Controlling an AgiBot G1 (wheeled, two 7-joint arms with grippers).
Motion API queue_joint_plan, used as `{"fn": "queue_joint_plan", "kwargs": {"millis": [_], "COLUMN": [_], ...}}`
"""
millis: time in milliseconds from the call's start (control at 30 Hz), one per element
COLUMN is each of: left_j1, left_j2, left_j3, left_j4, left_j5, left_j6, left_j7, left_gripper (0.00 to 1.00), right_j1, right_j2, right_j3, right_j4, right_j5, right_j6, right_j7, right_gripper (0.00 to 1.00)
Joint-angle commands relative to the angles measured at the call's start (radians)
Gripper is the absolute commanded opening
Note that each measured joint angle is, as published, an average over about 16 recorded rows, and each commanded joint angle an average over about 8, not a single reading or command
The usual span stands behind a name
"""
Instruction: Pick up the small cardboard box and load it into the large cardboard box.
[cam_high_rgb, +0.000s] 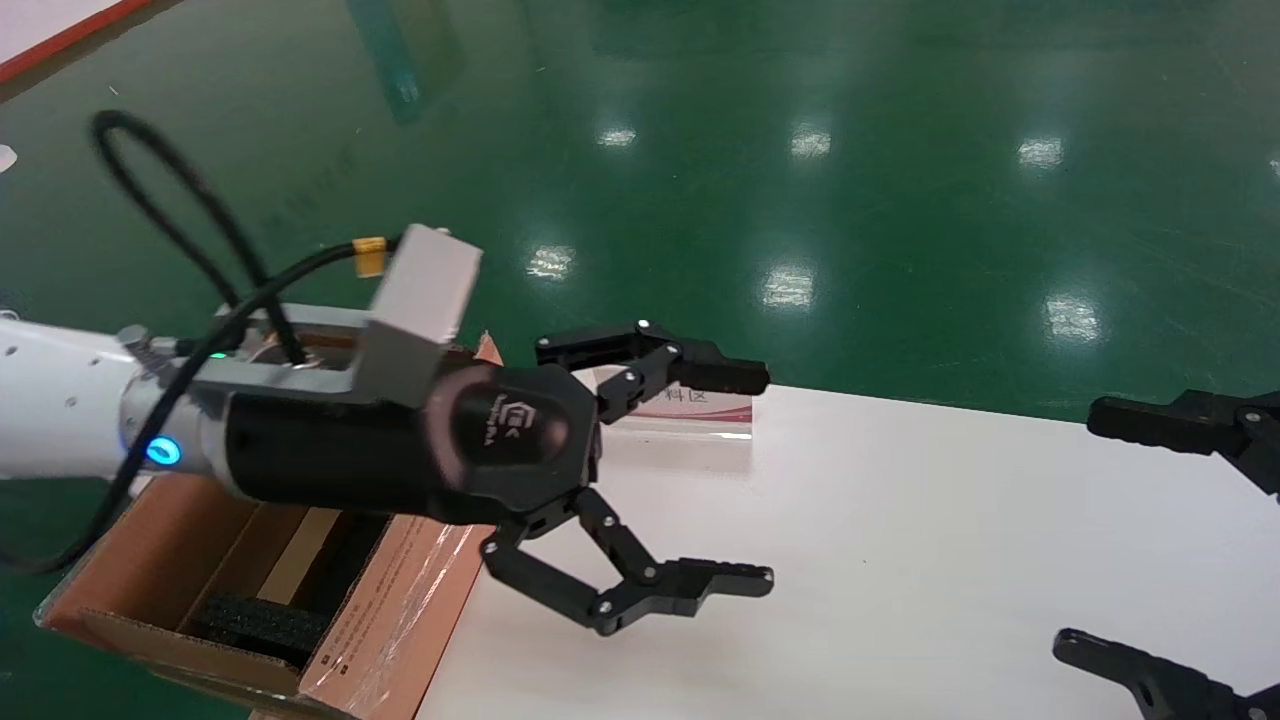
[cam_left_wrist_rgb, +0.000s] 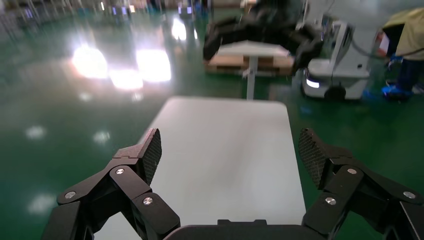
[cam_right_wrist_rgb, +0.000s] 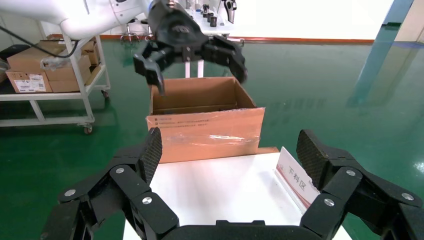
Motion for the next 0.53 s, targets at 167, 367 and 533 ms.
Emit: {"fn": "queue_joint_plan", "kwargs": {"millis": [167, 367, 533], "left_j1": [0.103, 0.108, 0.096], "left_j2": [0.010, 0.011, 0.010], "left_j3": [-0.129, -0.134, -0.119], "left_j4": [0.003, 0.004, 0.004], "left_j5": [-0.040, -0.044, -0.040], "left_j6": [0.035, 0.037, 0.033], "left_j7": [0.058, 0.058, 0.054], "left_gripper": [1.00, 1.00, 1.00], "right_j1": [0.000, 0.000, 0.000], "right_j2": [0.000, 0.000, 0.000], "right_j3": [0.000, 0.000, 0.000], "right_j4": [0.000, 0.000, 0.000], "right_j5": [0.000, 0.000, 0.000], "right_j6": [0.000, 0.000, 0.000], "right_j7": [0.000, 0.000, 0.000], "right_gripper": [1.00, 1.00, 1.00]}}
